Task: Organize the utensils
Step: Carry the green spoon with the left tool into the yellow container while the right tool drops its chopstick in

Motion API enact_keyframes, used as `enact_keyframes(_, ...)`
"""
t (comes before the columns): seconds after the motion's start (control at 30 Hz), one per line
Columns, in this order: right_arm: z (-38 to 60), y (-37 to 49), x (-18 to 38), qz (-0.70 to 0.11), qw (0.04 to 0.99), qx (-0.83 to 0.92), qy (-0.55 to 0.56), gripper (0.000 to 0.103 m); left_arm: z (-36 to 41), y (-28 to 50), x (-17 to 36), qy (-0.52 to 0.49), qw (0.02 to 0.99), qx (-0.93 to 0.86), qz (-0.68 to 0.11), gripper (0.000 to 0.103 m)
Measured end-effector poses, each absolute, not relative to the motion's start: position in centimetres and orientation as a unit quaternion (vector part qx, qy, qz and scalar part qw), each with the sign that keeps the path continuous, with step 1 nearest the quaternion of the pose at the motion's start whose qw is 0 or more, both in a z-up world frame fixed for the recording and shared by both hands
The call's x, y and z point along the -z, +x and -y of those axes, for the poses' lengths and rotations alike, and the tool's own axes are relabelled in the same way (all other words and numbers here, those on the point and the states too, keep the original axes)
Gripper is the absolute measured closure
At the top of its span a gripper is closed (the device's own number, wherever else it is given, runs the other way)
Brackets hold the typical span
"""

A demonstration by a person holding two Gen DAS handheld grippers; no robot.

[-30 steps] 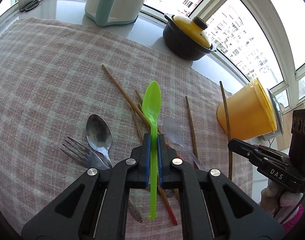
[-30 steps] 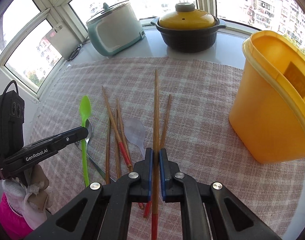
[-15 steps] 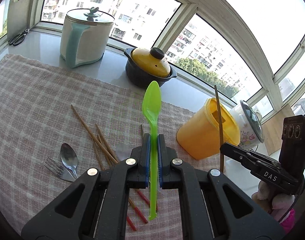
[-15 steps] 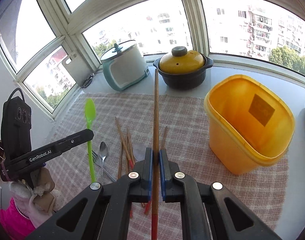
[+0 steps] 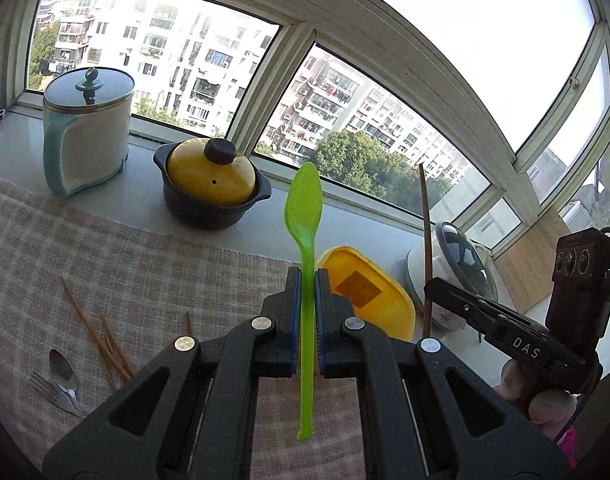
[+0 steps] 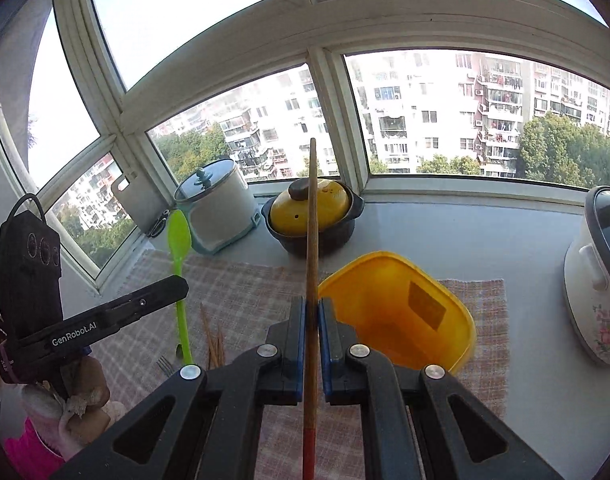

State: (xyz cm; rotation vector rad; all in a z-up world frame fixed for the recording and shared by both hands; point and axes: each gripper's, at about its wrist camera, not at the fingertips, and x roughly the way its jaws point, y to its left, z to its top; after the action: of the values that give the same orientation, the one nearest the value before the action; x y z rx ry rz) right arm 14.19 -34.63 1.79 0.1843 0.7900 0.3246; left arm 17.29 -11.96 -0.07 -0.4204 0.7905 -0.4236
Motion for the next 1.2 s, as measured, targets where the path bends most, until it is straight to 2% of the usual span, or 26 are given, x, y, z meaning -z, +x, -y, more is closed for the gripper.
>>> enact_keyframes(0.4,38.0,19.1,-1.7,-0.374,0.916,-0.121,0.079,0.099,18.1,22.5,-1.3,-0.189,0.890,0.201,-0.363,0.099)
enact_keyframes(0.8,37.7,21.7,0.3,-0.368,0.921,-0.110,0.060,0.099,20.4,25.3,0.8,-0.178,0.896,0.185,-0.362,0.099)
enact_keyframes(1.2,38.6,21.4,2.9,-0.393,0.912,-0.107,0.050,0.099,21.0,24.9,3.0,-0.167,0.891,0.186,-0.380,0.099)
